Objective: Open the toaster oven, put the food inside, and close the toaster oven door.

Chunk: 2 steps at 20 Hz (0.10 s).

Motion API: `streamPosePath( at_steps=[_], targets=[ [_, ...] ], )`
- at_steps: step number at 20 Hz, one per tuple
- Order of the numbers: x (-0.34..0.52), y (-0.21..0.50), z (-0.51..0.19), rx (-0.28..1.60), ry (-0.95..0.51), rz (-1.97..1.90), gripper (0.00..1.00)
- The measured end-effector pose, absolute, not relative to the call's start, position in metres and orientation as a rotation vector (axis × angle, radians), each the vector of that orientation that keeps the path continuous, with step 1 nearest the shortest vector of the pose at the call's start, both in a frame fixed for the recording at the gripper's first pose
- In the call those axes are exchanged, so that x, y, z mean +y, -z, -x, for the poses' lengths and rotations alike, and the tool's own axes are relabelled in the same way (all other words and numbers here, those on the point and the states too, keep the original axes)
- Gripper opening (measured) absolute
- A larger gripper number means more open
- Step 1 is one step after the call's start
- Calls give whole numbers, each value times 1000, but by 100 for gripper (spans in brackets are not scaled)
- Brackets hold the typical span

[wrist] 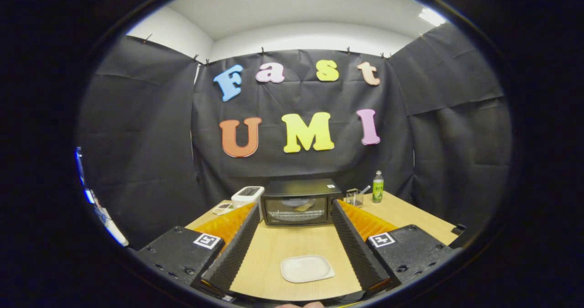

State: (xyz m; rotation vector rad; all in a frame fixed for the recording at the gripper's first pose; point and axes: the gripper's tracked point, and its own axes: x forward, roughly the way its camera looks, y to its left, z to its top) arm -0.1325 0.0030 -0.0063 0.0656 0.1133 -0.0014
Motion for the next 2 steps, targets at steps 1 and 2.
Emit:
streamPosePath(
  at_steps=[1, 2],
  targets=[
    [4, 6, 133, 116, -1, -65, 100],
    [5, 5, 132, 114, -1, -63, 100]
  ],
)
